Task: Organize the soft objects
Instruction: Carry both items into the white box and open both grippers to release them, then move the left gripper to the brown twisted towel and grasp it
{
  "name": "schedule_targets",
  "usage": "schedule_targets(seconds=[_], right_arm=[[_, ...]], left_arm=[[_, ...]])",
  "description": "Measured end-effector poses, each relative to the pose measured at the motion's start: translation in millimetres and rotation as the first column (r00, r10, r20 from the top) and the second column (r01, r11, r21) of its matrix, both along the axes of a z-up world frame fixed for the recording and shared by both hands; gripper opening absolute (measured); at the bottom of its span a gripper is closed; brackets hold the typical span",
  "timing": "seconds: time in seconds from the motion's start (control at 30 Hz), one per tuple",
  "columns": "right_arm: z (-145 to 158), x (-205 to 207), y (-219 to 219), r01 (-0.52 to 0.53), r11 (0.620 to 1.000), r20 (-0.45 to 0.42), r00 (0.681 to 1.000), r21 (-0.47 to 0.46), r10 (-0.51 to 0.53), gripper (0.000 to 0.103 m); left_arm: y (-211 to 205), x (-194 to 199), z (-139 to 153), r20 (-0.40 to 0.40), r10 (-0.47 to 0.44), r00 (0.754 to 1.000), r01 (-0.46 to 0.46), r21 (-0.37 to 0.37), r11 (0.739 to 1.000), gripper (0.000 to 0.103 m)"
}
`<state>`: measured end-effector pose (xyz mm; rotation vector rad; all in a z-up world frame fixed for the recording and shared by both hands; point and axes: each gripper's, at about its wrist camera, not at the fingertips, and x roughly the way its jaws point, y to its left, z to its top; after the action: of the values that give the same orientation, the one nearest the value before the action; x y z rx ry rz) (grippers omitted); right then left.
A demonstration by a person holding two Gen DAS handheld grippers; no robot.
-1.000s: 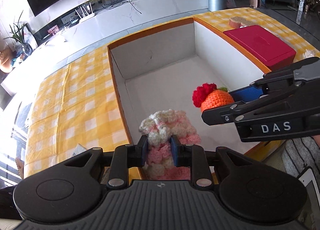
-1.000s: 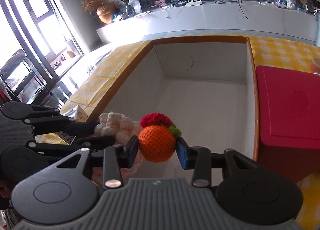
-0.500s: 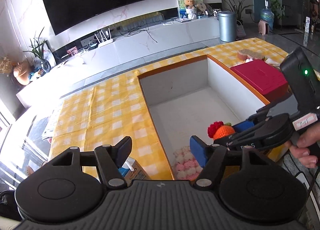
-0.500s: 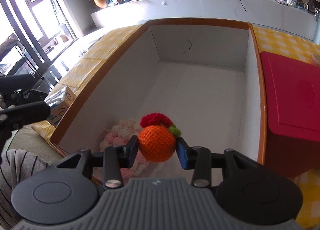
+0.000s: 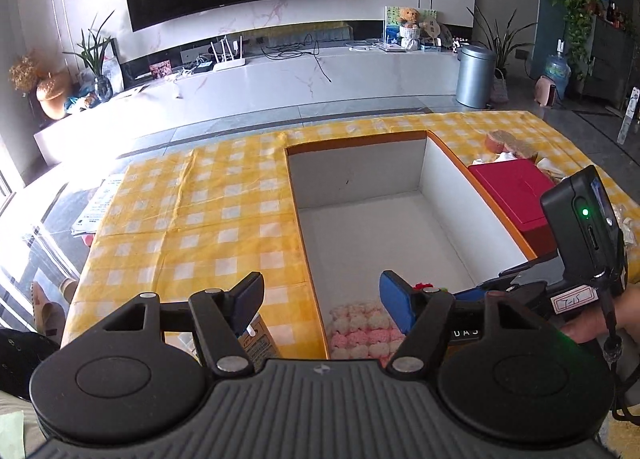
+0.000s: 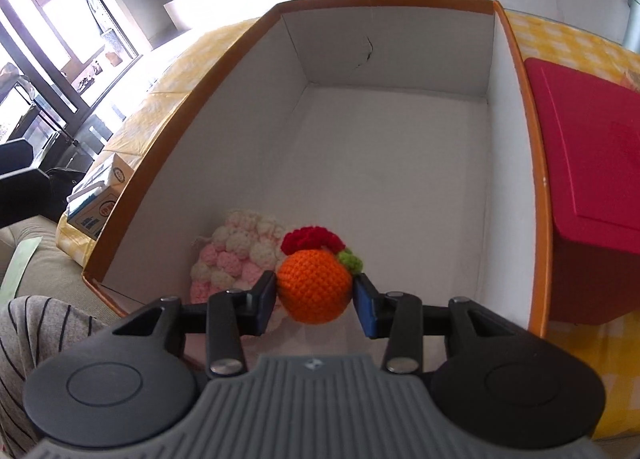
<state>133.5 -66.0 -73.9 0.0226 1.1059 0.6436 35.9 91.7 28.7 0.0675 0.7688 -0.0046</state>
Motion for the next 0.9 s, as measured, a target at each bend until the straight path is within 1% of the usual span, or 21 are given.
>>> schedule_targets(seconds=[0.03,0.07,0.1,0.13,0.17,0.2,0.27,0.33,0.4,0.43,0.5,0.57,0.63,0.73,0.8,0.9], right_arm=[[0.0,0.7,-0.9,-0.002,1.000,-0.011,1.000,0.012,0.002,0.043],[0.4,1.4,-2.2,-0.006,0.999,-0.027,1.000,0.034,0.006,0.050],[1.2,2.7,-3.3,-0.013,0.998,-0.047,0.999,0.058,0.016,0.065],[2.8,0.4,-4.7,-0.018,0.996,-0.064,0.998,0.082,0.023,0.071],[4.2,-0.3,-5.1,-0.020,0.995,-0.075,0.997,0.093,0.027,0.081],[6.4,-2.6,-5.0,-0.024,0.995,-0.082,0.996,0.099,0.033,0.085],[13.4,-7.0,-6.9,-0.023,0.995,-0.063,0.998,0.102,0.030,0.086],[24.2,-10.5,-11.0,-0.026,0.991,-0.042,0.999,0.128,0.031,0.088],[36.6,-14.3,-17.4,-0.034,0.987,-0.014,0.999,0.157,0.036,0.087],[43.1,-15.8,-20.2,-0.028,0.988,0.008,1.000,0.155,0.027,0.087],[57.6,-19.3,-31.1,0.005,0.991,0.087,0.996,0.130,-0.017,0.096],[70.2,-22.1,-46.8,0.037,0.986,0.150,0.987,0.160,-0.062,0.097],[81.7,-22.2,-67.4,0.081,0.979,0.176,0.978,0.188,-0.114,0.097],[93.0,-25.7,-100.2,0.175,0.965,0.238,0.946,0.194,-0.219,0.098],[98.6,-27.0,-125.7,0.257,0.950,0.278,0.912,0.179,-0.300,0.099],[100.4,-27.1,-166.8,0.381,0.910,0.302,0.859,0.161,-0.413,0.099]], left_arm=[[-1.4,0.8,-0.5,-0.010,-0.007,1.000,0.007,-0.002,1.000,0.078],[-3.7,0.8,-2.5,-0.018,-0.016,1.000,0.016,-0.002,1.000,0.078],[-6.1,0.6,-4.0,-0.025,-0.024,0.999,0.024,0.000,1.000,0.078],[-9.7,-0.4,-5.9,-0.032,-0.031,0.999,0.031,0.007,0.999,0.078],[-13.2,-1.0,-6.8,-0.035,-0.037,0.999,0.037,0.014,0.999,0.078],[-15.8,-1.1,-6.8,-0.035,-0.042,0.999,0.042,0.020,0.999,0.078],[-21.2,-2.3,-5.8,-0.036,-0.051,0.998,0.052,0.031,0.998,0.078],[-27.0,-3.5,-4.8,-0.041,-0.059,0.997,0.060,0.040,0.997,0.077],[-31.0,-4.8,-0.9,-0.020,-0.047,0.999,0.048,0.052,0.998,0.077],[-34.0,-5.2,2.3,-0.012,-0.046,0.999,0.047,0.058,0.997,0.077],[-38.3,-4.2,9.3,0.000,-0.044,0.999,0.044,0.059,0.997,0.077],[-42.9,-1.8,15.3,0.000,-0.046,0.999,0.046,0.060,0.997,0.077],[-49.5,0.5,21.0,0.005,-0.044,0.999,0.043,0.053,0.998,0.077],[-61.8,4.7,27.6,0.005,-0.054,0.999,0.053,0.055,0.997,0.077],[-72.5,6.6,30.8,0.011,-0.069,0.998,0.068,0.062,0.996,0.077],[-91.1,11.4,34.2,0.021,-0.097,0.995,0.094,0.085,0.992,0.078]])
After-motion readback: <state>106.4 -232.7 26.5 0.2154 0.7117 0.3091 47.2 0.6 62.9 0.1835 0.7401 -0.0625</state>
